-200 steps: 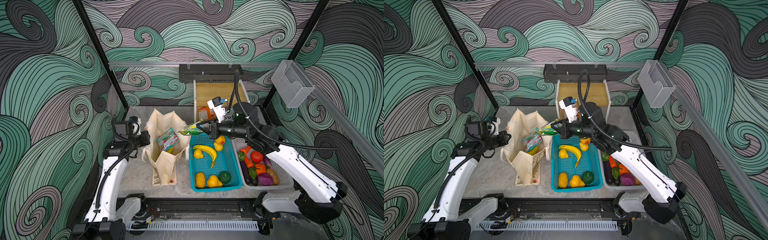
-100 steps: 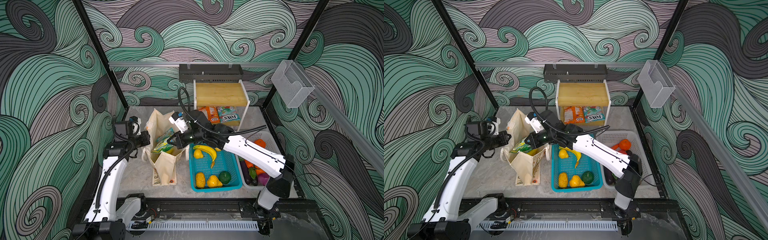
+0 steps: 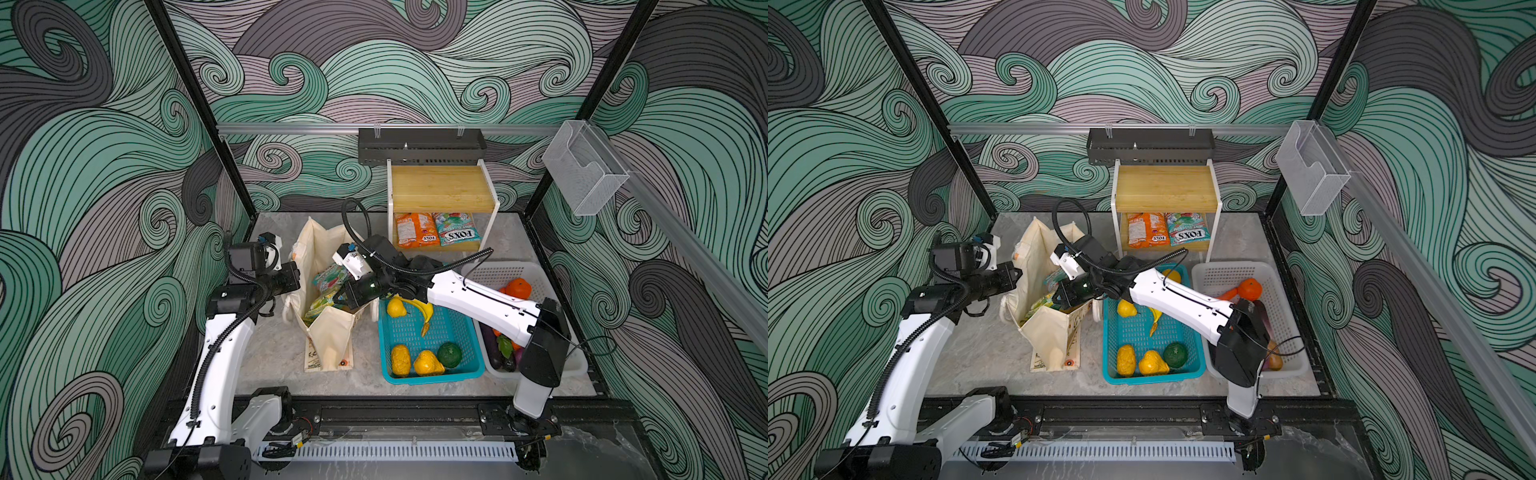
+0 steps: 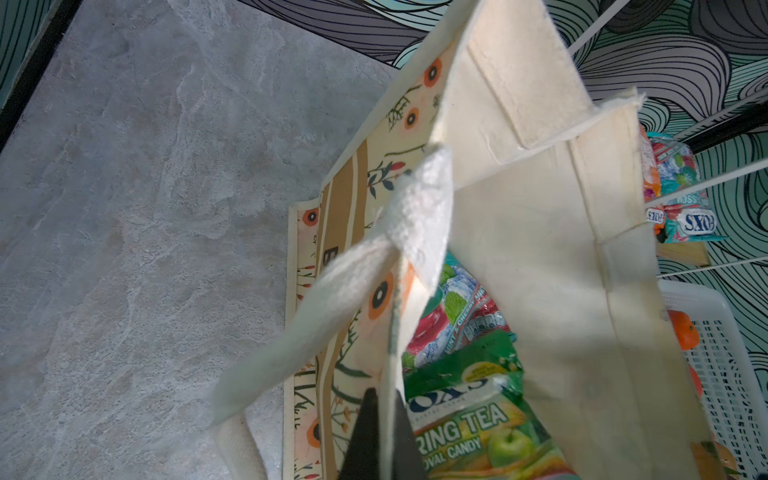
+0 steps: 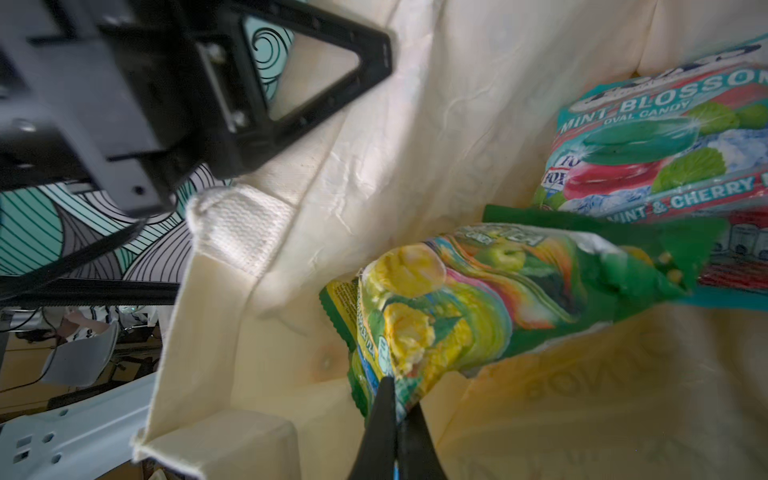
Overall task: Place the food into the grocery bag and tie it
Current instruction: 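Carry the Spring Tea bag into the tote beside the Mint Blossom bag, then open the right gripper and raise it out of the tote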
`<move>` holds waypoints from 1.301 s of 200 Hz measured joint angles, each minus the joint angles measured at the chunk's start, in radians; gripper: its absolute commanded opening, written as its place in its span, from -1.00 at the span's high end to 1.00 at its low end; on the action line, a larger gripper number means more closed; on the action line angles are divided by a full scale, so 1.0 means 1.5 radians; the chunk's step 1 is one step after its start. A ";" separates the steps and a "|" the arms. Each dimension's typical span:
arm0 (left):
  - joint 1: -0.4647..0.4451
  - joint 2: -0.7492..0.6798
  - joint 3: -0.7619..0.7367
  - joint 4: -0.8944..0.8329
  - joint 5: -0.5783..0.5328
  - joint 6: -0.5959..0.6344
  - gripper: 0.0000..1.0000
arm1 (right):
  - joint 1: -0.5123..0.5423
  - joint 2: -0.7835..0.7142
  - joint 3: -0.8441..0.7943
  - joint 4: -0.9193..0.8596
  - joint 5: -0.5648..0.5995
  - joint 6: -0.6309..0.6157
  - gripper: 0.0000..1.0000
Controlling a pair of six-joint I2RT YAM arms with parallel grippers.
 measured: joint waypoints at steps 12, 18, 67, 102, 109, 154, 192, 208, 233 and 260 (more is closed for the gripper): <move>0.000 0.000 0.000 -0.001 0.000 0.000 1.00 | 0.000 0.011 0.000 -0.010 0.010 -0.004 0.95; 0.000 0.000 0.000 -0.001 0.000 0.000 1.00 | 0.000 0.016 0.000 -0.016 0.014 -0.007 0.93; 0.000 0.000 0.000 -0.001 0.000 0.000 1.00 | 0.000 0.041 0.000 -0.041 0.030 -0.024 0.56; 0.000 0.000 0.000 0.001 0.000 0.000 1.00 | 0.000 0.038 0.001 -0.055 0.046 -0.038 0.00; 0.000 0.000 0.000 0.001 0.000 0.000 1.00 | 0.000 0.034 -0.001 -0.059 0.051 -0.038 -0.11; 0.000 0.000 0.000 0.001 0.000 0.000 1.00 | 0.000 -0.075 -0.036 -0.067 0.115 -0.047 -0.75; 0.000 0.000 0.000 0.001 0.000 0.000 1.00 | -0.004 -0.213 -0.087 -0.060 0.219 -0.041 -0.79; 0.000 0.000 0.000 0.001 0.000 0.000 1.00 | -0.015 -0.246 -0.105 -0.058 0.258 -0.038 -0.77; 0.000 -0.002 0.000 0.001 0.000 0.000 1.00 | -0.052 -0.238 -0.122 -0.049 0.263 -0.027 -0.62; 0.000 -0.004 0.000 0.000 -0.001 0.000 1.00 | -0.076 -0.181 -0.146 -0.014 0.230 -0.013 -0.22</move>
